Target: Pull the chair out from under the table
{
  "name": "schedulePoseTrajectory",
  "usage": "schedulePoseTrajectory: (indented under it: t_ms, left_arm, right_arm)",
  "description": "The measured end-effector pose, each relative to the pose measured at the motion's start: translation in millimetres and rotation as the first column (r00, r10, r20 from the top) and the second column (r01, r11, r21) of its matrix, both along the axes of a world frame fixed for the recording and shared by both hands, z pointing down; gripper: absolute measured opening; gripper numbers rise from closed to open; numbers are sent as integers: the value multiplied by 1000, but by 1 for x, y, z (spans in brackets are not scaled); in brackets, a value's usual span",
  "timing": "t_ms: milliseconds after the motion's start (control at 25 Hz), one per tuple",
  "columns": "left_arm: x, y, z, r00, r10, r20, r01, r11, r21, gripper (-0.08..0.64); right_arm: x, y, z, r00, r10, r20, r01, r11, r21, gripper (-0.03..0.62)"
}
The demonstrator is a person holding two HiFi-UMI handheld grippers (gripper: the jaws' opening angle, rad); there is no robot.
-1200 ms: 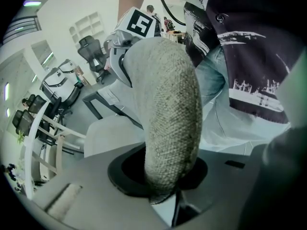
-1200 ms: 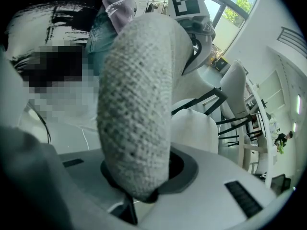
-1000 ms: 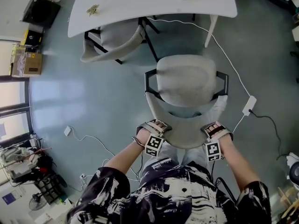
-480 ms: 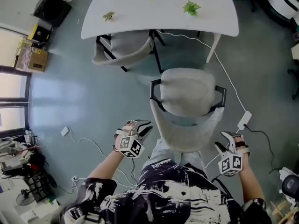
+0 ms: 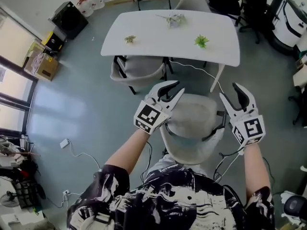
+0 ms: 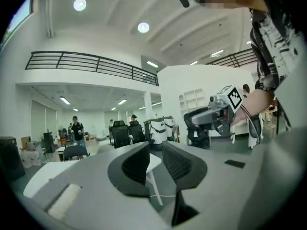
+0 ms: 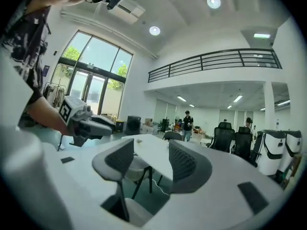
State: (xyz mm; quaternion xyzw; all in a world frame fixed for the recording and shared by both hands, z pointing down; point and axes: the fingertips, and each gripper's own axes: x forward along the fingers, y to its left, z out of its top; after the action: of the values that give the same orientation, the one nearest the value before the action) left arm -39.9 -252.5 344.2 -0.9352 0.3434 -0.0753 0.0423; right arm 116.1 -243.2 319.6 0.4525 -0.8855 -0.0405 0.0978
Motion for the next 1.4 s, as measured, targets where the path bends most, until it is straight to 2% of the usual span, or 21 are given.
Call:
schedulePoseTrajectory:
  t_ms: [120, 280, 400, 600, 920, 1400]
  left_arm:
    - [17, -20, -24, 998, 1, -55, -1, 1000, -4, 69]
    - [37, -27, -40, 997, 1, -76, 0, 1000, 15, 42]
    - [48, -24, -51, 994, 14, -106, -11, 1000, 29, 9]
    - [57, -28, -54, 997, -11, -72, 14, 999, 34, 5]
    - [49, -26, -61, 990, -49, -134, 55, 998, 43, 3]
    - [39, -29, -66, 989, -65, -135, 72, 996, 45, 3]
  right_arm:
    - [-6, -21, -17, 998, 53, 42, -53, 998, 15, 192]
    - [-3, -26, -27, 987, 140, 81, -143, 989, 36, 60]
    - [-3, -21, -37, 978, 160, 131, -168, 984, 54, 8]
    - [-7, -19, -54, 974, 153, 170, -166, 984, 66, 2]
    - [-8, -21, -44, 976, 164, 145, -171, 985, 36, 2]
    - [-4, -28, -30, 975, 179, 135, -179, 984, -9, 1]
